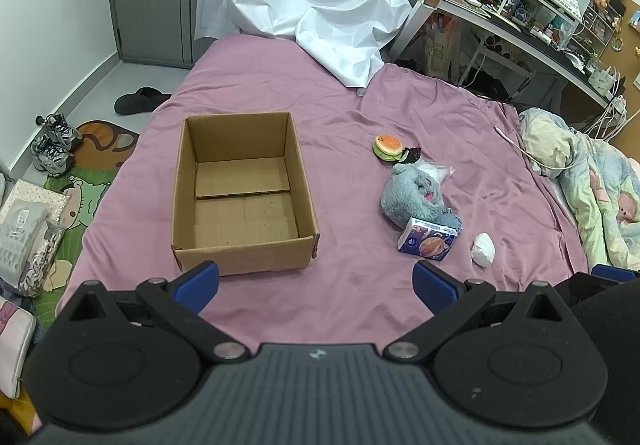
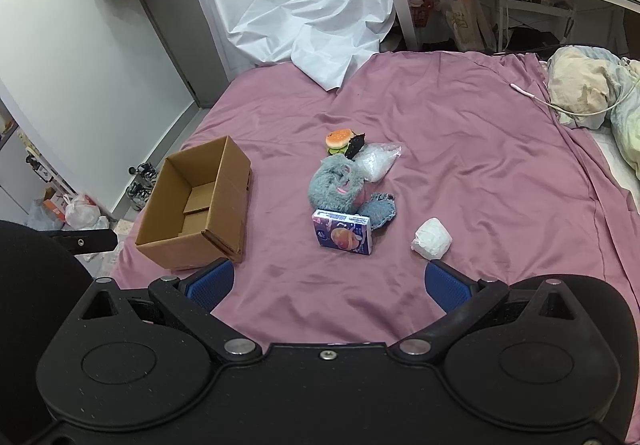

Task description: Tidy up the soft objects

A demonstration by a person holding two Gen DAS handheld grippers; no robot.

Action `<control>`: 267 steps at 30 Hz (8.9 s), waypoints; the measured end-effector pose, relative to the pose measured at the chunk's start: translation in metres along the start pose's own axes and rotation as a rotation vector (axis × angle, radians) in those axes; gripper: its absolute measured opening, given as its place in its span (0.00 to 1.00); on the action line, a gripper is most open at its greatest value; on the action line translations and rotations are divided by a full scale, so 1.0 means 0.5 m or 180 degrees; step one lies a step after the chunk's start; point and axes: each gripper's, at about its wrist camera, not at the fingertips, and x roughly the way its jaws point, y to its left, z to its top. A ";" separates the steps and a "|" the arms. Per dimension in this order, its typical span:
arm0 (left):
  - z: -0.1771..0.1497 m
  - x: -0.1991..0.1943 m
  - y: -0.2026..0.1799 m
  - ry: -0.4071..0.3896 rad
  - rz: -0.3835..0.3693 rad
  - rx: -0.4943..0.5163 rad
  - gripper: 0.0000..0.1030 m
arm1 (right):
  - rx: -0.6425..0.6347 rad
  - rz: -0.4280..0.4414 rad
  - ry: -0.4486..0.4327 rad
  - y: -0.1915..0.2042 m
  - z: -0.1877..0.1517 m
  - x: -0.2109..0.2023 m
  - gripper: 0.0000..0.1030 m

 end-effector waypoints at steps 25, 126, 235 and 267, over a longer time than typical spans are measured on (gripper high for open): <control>-0.005 0.003 -0.003 0.0004 0.0007 0.0000 0.99 | -0.0036 0.0001 -0.0017 -0.001 0.001 -0.001 1.00; 0.064 0.529 -0.252 0.0947 -0.1327 0.1857 0.39 | 0.0982 -0.0260 0.1033 -0.271 0.040 0.403 0.45; 0.121 0.288 0.299 -0.0583 0.0013 -0.0383 0.81 | -0.0867 0.0726 0.0004 0.310 0.243 0.451 0.91; 0.132 0.258 0.019 -0.0473 -0.0384 0.0451 0.90 | 0.0060 0.0267 -0.0218 -0.031 0.180 0.286 1.00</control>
